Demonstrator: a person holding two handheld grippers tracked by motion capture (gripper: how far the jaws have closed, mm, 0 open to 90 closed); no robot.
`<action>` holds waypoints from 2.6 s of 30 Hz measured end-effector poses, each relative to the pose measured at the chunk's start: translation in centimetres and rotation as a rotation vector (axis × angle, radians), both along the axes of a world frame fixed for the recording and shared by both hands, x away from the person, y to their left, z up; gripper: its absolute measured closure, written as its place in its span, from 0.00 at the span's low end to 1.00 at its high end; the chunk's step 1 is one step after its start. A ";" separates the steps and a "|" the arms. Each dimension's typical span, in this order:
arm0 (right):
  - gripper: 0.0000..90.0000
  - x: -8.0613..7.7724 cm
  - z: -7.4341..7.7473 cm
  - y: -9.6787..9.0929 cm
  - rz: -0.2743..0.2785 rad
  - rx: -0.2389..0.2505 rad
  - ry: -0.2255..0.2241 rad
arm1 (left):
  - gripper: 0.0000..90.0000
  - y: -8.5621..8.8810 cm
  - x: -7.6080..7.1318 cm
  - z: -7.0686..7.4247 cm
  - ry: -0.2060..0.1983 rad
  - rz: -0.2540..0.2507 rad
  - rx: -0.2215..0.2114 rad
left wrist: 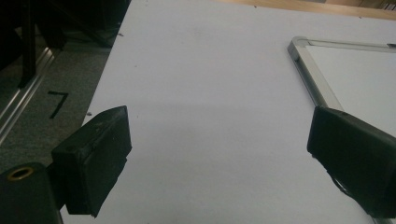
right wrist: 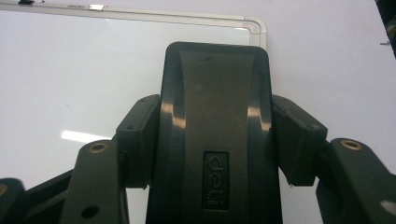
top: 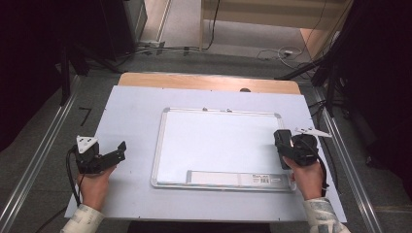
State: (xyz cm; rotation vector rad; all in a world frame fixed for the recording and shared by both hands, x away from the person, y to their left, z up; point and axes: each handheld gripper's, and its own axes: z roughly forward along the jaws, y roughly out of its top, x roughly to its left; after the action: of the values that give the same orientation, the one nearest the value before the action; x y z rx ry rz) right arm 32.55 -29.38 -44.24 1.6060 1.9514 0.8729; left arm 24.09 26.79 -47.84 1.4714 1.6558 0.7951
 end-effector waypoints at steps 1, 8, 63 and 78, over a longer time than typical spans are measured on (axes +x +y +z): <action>0.42 0.0 0.0 0.0 0.000 -0.001 0.000 | 0.08 0.0 0.0 0.0 0.000 0.000 0.000; 0.42 0.0 0.0 0.0 -0.002 0.000 0.001 | 0.08 0.0 0.0 0.0 0.000 -0.001 -0.001; 0.22 -2.7 -1.0 -2.0 -0.073 0.008 -0.047 | 0.08 0.1 -0.3 0.1 -0.001 0.008 0.007; 0.22 -3.7 -1.3 -7.3 -0.190 0.022 -0.052 | 0.08 1.0 -0.3 -0.2 0.037 0.047 -0.030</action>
State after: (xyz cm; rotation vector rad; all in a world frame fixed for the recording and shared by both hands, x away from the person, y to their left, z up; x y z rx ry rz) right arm 28.84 -36.65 -45.57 1.7303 1.7265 0.8529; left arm 23.83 27.81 -48.03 1.4391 1.7282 0.7695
